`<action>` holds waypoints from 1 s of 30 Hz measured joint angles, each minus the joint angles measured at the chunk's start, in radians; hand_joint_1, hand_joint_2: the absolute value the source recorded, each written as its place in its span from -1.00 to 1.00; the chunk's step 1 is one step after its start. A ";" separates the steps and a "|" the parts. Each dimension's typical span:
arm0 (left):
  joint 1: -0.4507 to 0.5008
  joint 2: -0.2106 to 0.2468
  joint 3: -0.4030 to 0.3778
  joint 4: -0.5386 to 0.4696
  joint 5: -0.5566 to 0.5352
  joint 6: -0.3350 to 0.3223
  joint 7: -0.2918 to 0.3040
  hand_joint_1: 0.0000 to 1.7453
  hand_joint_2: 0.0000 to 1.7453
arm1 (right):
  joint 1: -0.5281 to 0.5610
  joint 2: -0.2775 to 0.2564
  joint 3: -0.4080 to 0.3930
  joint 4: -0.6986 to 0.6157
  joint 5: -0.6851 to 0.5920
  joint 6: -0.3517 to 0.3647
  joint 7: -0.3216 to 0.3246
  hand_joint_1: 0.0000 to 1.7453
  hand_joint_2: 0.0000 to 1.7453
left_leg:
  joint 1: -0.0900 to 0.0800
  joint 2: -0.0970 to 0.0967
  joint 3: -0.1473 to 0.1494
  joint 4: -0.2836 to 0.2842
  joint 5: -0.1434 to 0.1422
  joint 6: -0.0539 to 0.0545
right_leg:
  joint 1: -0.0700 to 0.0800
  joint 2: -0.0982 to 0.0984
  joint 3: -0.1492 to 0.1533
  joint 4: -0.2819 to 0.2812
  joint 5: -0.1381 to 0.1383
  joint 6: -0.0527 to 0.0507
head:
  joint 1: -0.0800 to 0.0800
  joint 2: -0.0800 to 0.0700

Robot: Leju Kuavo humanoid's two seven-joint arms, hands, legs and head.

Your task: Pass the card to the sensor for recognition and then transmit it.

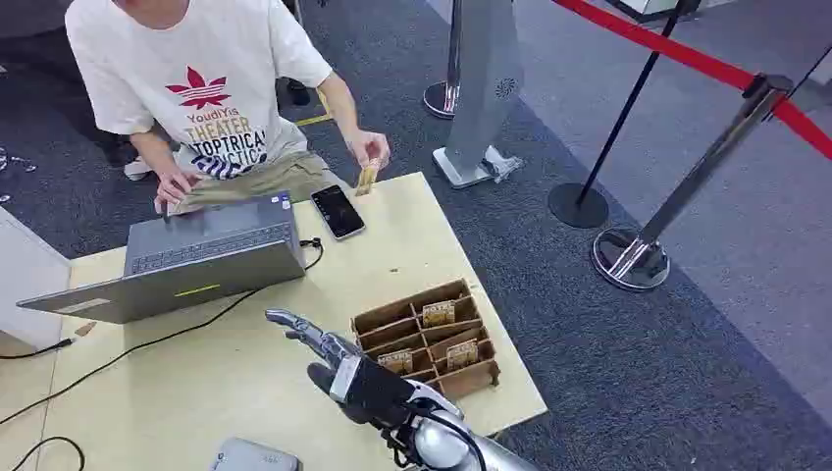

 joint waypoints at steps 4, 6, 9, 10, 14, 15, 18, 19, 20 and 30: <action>0.002 0.000 0.000 0.000 -0.002 0.000 -0.002 -1.00 1.00 | -0.002 0.000 0.000 0.002 -0.001 -0.001 -0.001 -1.00 1.00 | 0.000 0.000 0.000 0.000 0.000 0.000 | 0.000 0.000 0.000 0.000 0.000 0.000 | 0.000 0.000; 0.002 0.000 0.000 0.000 -0.003 0.000 -0.002 -1.00 1.00 | -0.004 0.000 0.000 0.004 -0.002 -0.001 -0.002 -1.00 1.00 | 0.000 0.000 0.000 0.000 0.000 0.000 | 0.000 0.000 0.000 0.000 0.000 0.000 | 0.000 0.000; 0.002 0.000 0.000 0.000 -0.005 0.000 -0.004 -1.00 1.00 | -0.005 0.000 0.000 0.008 -0.014 -0.001 -0.005 -1.00 1.00 | 0.000 0.000 0.000 0.000 0.000 0.000 | 0.000 0.000 0.000 0.000 0.000 0.000 | 0.000 0.000; 0.002 0.000 0.000 0.000 -0.005 0.000 -0.004 -1.00 1.00 | -0.005 0.000 0.000 0.008 -0.014 -0.001 -0.005 -1.00 1.00 | 0.000 0.000 0.000 0.000 0.000 0.000 | 0.000 0.000 0.000 0.000 0.000 0.000 | 0.000 0.000; 0.002 0.000 0.000 0.000 -0.007 0.000 -0.005 -1.00 1.00 | -0.006 0.000 0.000 0.011 -0.019 -0.005 -0.013 -1.00 1.00 | 0.000 0.000 0.000 0.000 0.000 0.000 | 0.000 0.000 0.000 0.000 0.000 0.000 | 0.000 0.000; 0.002 0.000 0.000 0.000 -0.008 0.000 -0.006 -1.00 1.00 | -0.006 -0.001 0.000 0.011 -0.019 -0.006 -0.013 -1.00 1.00 | 0.000 0.000 0.000 0.000 0.000 0.000 | 0.000 0.000 0.000 0.000 0.000 0.000 | 0.000 0.000; 0.002 0.000 0.000 0.000 -0.010 0.000 -0.007 -1.00 1.00 | -0.008 -0.001 0.000 0.011 -0.019 -0.014 -0.017 -1.00 1.00 | 0.000 0.000 0.000 0.000 0.000 0.000 | 0.000 0.000 0.000 0.000 0.000 0.000 | 0.000 0.000; 0.002 0.000 0.000 0.000 -0.013 0.000 -0.007 -1.00 1.00 | -0.009 -0.001 0.000 0.011 -0.017 -0.023 -0.018 -1.00 1.00 | 0.000 0.000 0.000 0.000 0.000 0.000 | 0.000 0.000 0.000 0.000 0.000 0.000 | 0.000 0.000; 0.002 0.000 0.000 0.000 -0.016 0.000 -0.007 -1.00 1.00 | -0.011 -0.001 0.001 0.011 -0.009 -0.036 -0.018 -1.00 1.00 | 0.000 0.000 0.000 0.000 0.000 0.000 | 0.000 0.000 0.000 0.000 0.000 0.000 | 0.000 0.000; 0.001 0.000 0.000 0.000 -0.055 -0.001 -0.013 -1.00 1.00 | -0.098 -0.001 0.036 -0.017 0.281 -0.321 -0.015 -1.00 1.00 | 0.000 0.000 0.000 0.000 0.000 0.000 | 0.000 0.000 0.000 0.000 0.000 0.000 | 0.000 0.000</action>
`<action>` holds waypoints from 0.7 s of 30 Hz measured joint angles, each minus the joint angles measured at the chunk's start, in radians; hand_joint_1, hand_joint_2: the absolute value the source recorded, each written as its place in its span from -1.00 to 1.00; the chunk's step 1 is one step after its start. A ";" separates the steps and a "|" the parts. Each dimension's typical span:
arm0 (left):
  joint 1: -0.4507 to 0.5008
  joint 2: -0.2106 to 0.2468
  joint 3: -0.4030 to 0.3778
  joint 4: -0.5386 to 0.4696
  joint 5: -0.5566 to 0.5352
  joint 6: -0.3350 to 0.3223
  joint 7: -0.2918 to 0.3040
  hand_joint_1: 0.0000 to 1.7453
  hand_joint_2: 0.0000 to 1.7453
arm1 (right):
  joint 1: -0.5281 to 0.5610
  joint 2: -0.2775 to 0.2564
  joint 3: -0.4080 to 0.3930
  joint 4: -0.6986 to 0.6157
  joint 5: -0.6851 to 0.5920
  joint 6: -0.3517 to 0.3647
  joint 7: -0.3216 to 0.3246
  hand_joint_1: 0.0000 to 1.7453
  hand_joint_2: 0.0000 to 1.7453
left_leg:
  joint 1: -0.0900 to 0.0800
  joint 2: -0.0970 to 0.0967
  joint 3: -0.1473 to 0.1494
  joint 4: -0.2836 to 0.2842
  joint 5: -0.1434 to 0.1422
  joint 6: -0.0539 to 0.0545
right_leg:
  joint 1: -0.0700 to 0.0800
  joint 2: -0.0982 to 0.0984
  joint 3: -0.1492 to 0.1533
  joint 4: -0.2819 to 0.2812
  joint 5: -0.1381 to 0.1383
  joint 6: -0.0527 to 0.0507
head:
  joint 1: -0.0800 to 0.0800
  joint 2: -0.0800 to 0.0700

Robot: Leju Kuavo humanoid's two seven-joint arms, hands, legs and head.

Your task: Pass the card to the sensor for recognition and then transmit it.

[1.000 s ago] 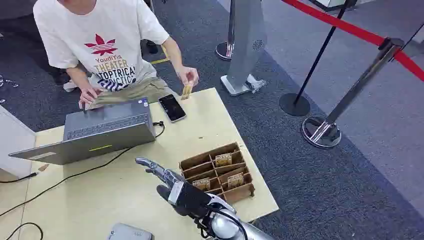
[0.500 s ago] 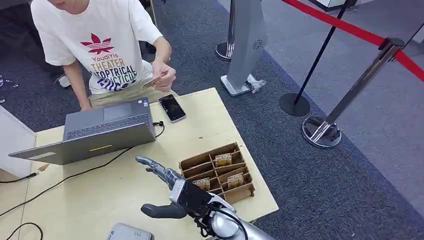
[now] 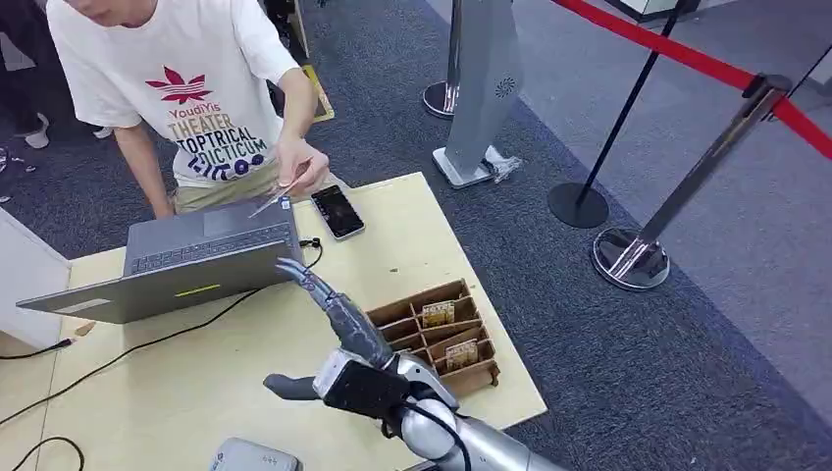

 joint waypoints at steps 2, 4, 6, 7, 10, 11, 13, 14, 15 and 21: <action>-0.002 0.000 -0.001 0.000 -0.013 -0.002 -0.001 -1.00 1.00 | -0.018 0.000 0.008 -0.009 0.074 -0.055 0.005 -1.00 1.00 | 0.000 0.000 0.000 0.000 0.000 0.000 | 0.000 0.000 0.000 0.000 0.000 0.000 | 0.000 0.000; -0.007 0.000 -0.004 0.000 -0.025 -0.006 0.000 -1.00 1.00 | -0.034 0.001 0.012 -0.013 0.125 -0.094 0.012 -1.00 1.00 | 0.000 0.000 0.000 0.000 0.000 0.000 | 0.000 0.000 0.000 0.000 0.000 0.000 | 0.000 0.000; -0.015 0.000 -0.004 0.000 -0.029 -0.006 0.003 -1.00 1.00 | -0.047 0.001 0.014 -0.016 0.139 -0.102 0.016 -1.00 1.00 | 0.000 0.000 0.000 0.000 0.000 0.000 | 0.000 0.000 0.000 0.000 0.000 0.000 | 0.000 0.000; -0.017 0.000 -0.004 0.000 -0.032 -0.008 0.006 -1.00 1.00 | -0.050 0.001 0.015 -0.017 0.142 -0.107 0.017 -1.00 1.00 | 0.000 0.000 0.000 0.000 0.000 0.000 | 0.000 0.000 0.000 0.000 0.000 0.000 | 0.000 0.000; -0.023 0.000 -0.011 0.000 -0.055 -0.016 0.014 -1.00 1.00 | -0.068 0.003 0.020 -0.016 0.226 -0.150 0.037 -1.00 1.00 | 0.000 0.000 0.000 0.000 0.000 0.000 | 0.000 0.000 0.000 0.000 0.000 0.000 | 0.000 0.000; -0.025 0.000 -0.014 0.000 -0.062 -0.018 0.018 -1.00 1.00 | -0.076 0.005 0.022 -0.013 0.254 -0.163 0.044 -1.00 1.00 | 0.000 0.000 0.000 0.000 0.000 0.000 | 0.000 0.000 0.000 0.000 0.000 0.000 | 0.000 0.000; -0.035 0.000 -0.028 0.000 -0.079 -0.021 0.031 -1.00 1.00 | -0.101 0.013 0.026 0.000 0.329 -0.196 0.066 -1.00 1.00 | 0.000 0.000 0.000 0.000 0.000 0.000 | 0.000 0.000 0.000 0.000 0.000 0.000 | 0.000 0.000; -0.041 -0.001 -0.034 0.000 -0.086 -0.023 0.034 -1.00 1.00 | -0.115 0.016 0.029 0.010 0.370 -0.217 0.078 -1.00 1.00 | 0.000 0.000 0.000 0.000 0.000 0.000 | 0.000 0.000 0.000 0.000 0.000 0.000 | 0.000 0.000; -0.047 -0.002 -0.040 0.000 -0.095 -0.026 0.042 -1.00 1.00 | -0.130 0.020 0.031 0.027 0.415 -0.241 0.090 -1.00 1.00 | 0.000 0.000 0.000 0.000 0.000 0.000 | 0.000 0.000 0.000 0.000 0.000 0.000 | 0.000 0.000; -0.070 -0.006 -0.073 0.000 -0.107 -0.032 0.063 -1.00 1.00 | -0.214 0.041 0.042 0.163 0.677 -0.391 0.160 -1.00 1.00 | 0.000 0.000 0.000 0.000 0.001 0.000 | 0.000 0.000 0.000 0.000 0.001 0.000 | 0.000 0.000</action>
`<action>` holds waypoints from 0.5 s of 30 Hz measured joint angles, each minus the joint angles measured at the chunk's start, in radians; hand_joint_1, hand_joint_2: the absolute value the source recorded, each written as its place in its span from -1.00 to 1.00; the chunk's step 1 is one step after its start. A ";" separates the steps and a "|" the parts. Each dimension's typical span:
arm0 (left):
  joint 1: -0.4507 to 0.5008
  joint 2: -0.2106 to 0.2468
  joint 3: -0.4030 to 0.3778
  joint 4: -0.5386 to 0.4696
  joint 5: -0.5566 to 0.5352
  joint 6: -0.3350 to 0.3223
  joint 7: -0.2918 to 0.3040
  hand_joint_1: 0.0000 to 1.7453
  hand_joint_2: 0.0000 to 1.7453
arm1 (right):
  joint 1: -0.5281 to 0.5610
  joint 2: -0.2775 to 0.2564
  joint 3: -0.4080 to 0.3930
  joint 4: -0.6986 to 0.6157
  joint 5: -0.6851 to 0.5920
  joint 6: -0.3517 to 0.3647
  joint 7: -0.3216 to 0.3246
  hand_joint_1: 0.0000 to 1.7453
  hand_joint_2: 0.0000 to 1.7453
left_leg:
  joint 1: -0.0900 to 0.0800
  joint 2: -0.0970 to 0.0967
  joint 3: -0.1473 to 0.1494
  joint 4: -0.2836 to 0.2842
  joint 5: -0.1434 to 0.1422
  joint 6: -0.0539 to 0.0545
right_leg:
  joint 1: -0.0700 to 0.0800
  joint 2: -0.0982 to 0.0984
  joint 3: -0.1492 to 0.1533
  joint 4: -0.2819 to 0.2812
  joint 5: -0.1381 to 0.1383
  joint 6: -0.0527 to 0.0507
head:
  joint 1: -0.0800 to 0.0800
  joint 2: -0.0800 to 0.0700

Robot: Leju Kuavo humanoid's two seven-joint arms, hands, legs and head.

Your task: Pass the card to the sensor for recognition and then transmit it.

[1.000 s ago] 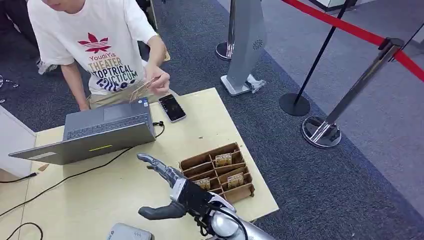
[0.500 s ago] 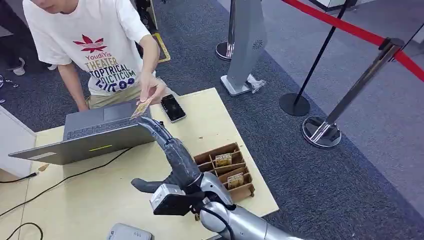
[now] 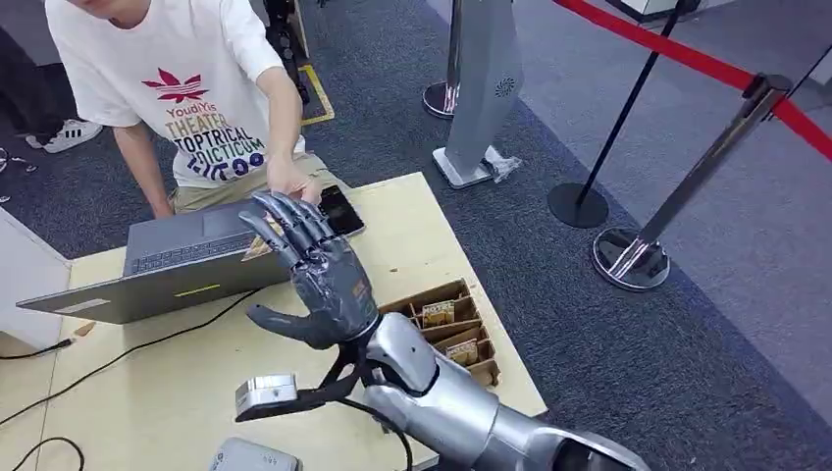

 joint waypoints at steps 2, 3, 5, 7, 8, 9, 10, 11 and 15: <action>-0.001 -0.001 -0.006 0.000 0.000 0.000 0.001 -1.00 1.00 | -0.021 0.007 0.004 0.041 0.036 -0.017 0.009 -1.00 1.00 | 0.000 0.000 0.000 0.000 0.000 0.000 | 0.000 0.000 0.000 0.000 0.000 0.000 | 0.000 0.000; -0.001 -0.001 -0.006 0.000 0.001 0.000 0.001 -1.00 1.00 | -0.027 0.011 0.004 0.055 0.057 -0.018 0.010 -1.00 1.00 | 0.000 0.000 0.000 0.000 0.000 0.000 | 0.000 0.000 0.000 0.000 0.000 0.000 | 0.000 0.000; -0.001 -0.001 -0.007 0.000 0.003 0.000 0.001 -1.00 1.00 | -0.035 0.016 0.004 0.077 0.091 -0.019 0.011 -1.00 1.00 | 0.000 0.000 0.000 0.000 0.000 0.000 | 0.000 0.000 0.000 0.000 0.000 0.000 | 0.000 0.000; -0.001 -0.001 -0.007 0.000 0.009 0.001 0.001 -1.00 1.00 | -0.043 0.024 0.004 0.098 0.104 -0.019 0.011 -1.00 1.00 | 0.000 0.000 0.000 0.000 0.000 0.000 | 0.000 0.000 0.000 0.000 0.000 0.000 | 0.000 0.000; -0.001 -0.001 -0.007 0.000 0.011 0.001 0.001 -1.00 1.00 | -0.047 0.027 0.003 0.107 0.106 -0.019 0.008 -1.00 1.00 | 0.000 0.000 0.000 0.000 0.000 0.000 | 0.000 0.000 0.000 0.000 0.000 0.000 | 0.000 0.000; -0.001 -0.001 -0.007 0.000 0.014 0.002 0.001 -1.00 1.00 | -0.050 0.031 0.001 0.115 0.105 -0.019 0.002 -1.00 1.00 | 0.000 0.000 0.000 0.000 0.000 0.000 | 0.000 0.000 0.000 0.000 0.000 0.000 | 0.000 0.000; 0.000 -0.001 -0.007 0.000 0.016 0.002 0.001 -1.00 1.00 | -0.052 0.035 -0.003 0.123 0.105 -0.019 -0.002 -1.00 1.00 | 0.000 0.000 0.000 0.000 0.000 0.000 | 0.000 0.000 0.000 0.000 0.000 0.000 | 0.000 0.000; 0.001 -0.001 -0.007 0.000 0.019 0.002 0.000 -1.00 1.00 | -0.055 0.039 -0.007 0.131 0.101 -0.019 -0.007 -1.00 1.00 | 0.000 0.000 0.000 0.000 0.000 0.000 | 0.000 0.000 0.000 0.000 0.000 0.000 | 0.000 0.000; 0.003 -0.001 -0.007 0.000 0.024 0.003 -0.003 -1.00 1.00 | -0.064 0.053 -0.015 0.155 0.084 -0.019 -0.022 0.10 1.00 | 0.000 0.000 0.000 0.000 0.000 0.000 | 0.000 0.000 0.000 0.000 0.000 0.000 | 0.000 0.000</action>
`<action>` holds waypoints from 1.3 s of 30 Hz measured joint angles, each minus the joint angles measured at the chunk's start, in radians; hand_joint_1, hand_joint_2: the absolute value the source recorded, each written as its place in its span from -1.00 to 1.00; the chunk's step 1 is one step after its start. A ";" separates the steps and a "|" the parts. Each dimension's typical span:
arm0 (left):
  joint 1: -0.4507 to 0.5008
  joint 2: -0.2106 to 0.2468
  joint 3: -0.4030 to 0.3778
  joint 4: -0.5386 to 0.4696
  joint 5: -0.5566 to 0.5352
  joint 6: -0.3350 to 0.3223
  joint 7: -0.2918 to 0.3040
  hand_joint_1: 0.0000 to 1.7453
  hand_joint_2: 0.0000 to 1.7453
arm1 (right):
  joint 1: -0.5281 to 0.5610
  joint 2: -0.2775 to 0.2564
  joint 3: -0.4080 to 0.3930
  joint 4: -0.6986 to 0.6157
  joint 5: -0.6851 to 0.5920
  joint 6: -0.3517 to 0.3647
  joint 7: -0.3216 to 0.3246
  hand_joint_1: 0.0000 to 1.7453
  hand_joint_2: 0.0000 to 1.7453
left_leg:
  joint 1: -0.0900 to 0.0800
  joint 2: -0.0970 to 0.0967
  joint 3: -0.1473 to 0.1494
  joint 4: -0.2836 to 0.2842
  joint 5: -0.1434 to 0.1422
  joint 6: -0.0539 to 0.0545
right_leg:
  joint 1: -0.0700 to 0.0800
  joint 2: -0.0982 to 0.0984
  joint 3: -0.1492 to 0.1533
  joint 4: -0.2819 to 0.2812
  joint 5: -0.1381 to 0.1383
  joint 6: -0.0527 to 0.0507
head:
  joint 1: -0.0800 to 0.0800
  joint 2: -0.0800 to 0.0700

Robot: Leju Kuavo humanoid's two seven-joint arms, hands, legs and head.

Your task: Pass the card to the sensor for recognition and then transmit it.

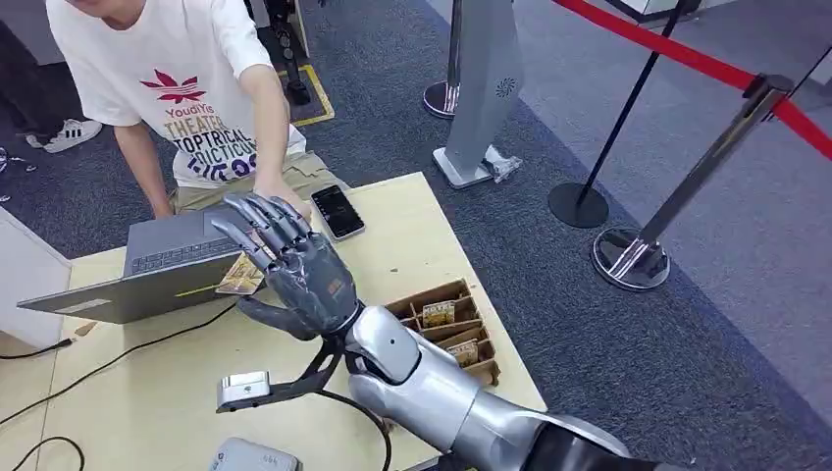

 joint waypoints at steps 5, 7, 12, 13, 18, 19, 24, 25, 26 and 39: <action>0.003 0.001 0.000 0.000 0.008 0.002 -0.001 -1.00 1.00 | -0.007 0.014 -0.011 0.024 -0.017 0.000 -0.018 0.94 1.00 | 0.000 0.000 0.000 0.000 0.000 0.000 | 0.000 0.000 0.000 0.000 0.000 0.000 | 0.000 0.000; 0.003 0.002 0.000 0.000 0.010 0.003 -0.005 -1.00 1.00 | -0.011 0.018 -0.016 0.032 -0.026 0.000 -0.023 0.94 1.00 | 0.000 0.000 0.000 0.000 0.000 0.000 | 0.000 0.000 0.000 0.000 0.000 0.000 | 0.000 0.000; 0.003 0.003 0.000 0.000 0.013 0.008 -0.009 -1.00 1.00 | -0.017 0.026 -0.023 0.047 -0.050 0.000 -0.040 0.96 1.00 | 0.000 0.000 0.000 0.000 0.000 0.000 | 0.000 0.000 0.000 0.000 0.000 0.000 | 0.000 0.000; 0.003 0.003 0.000 0.000 0.014 0.008 -0.009 -1.00 1.00 | -0.017 0.027 -0.023 0.049 -0.050 0.000 -0.042 0.90 1.00 | 0.000 0.000 0.000 0.000 0.000 0.000 | 0.000 0.000 0.000 0.000 0.000 0.000 | 0.000 0.000; 0.003 0.005 0.000 0.000 0.016 0.011 -0.009 -1.00 1.00 | -0.021 0.036 -0.030 0.060 -0.049 0.000 -0.048 0.84 1.00 | 0.000 0.000 0.000 0.000 0.000 0.000 | 0.000 0.000 0.000 0.000 0.000 0.000 | 0.000 0.000; 0.004 0.005 0.000 0.000 0.016 0.011 -0.009 -1.00 1.00 | -0.022 0.038 -0.031 0.063 -0.050 0.000 -0.048 0.86 1.00 | 0.000 0.000 0.000 0.000 0.000 0.000 | 0.000 0.000 0.000 0.000 0.000 0.000 | 0.000 0.000; 0.004 0.007 0.000 0.000 0.020 0.011 -0.009 -1.00 1.00 | -0.026 0.044 -0.034 0.074 -0.060 0.000 -0.054 0.90 1.00 | 0.000 0.000 0.000 0.000 0.000 0.000 | 0.000 0.000 0.000 0.000 0.000 0.000 | 0.000 0.000; 0.004 0.007 0.000 0.000 0.022 0.011 -0.009 -1.00 1.00 | -0.027 0.045 -0.034 0.077 -0.070 0.000 -0.057 0.90 1.00 | 0.000 0.000 0.000 0.000 0.000 0.000 | 0.000 0.000 0.000 0.000 0.000 0.000 | 0.000 0.000; 0.004 0.007 0.000 0.000 0.023 0.011 -0.009 -1.00 1.00 | -0.028 0.046 -0.034 0.079 -0.075 0.000 -0.060 0.90 1.00 | 0.000 0.000 0.000 0.000 0.000 0.000 | 0.000 0.000 0.000 0.000 0.000 0.000 | 0.000 0.000; 0.012 0.012 0.003 0.000 0.059 0.016 -0.016 -1.00 1.00 | -0.027 0.048 0.054 -0.039 -0.618 0.204 -0.114 1.00 1.00 | 0.000 0.000 0.000 0.000 0.000 0.000 | 0.000 0.000 0.000 0.000 0.000 0.000 | 0.000 0.000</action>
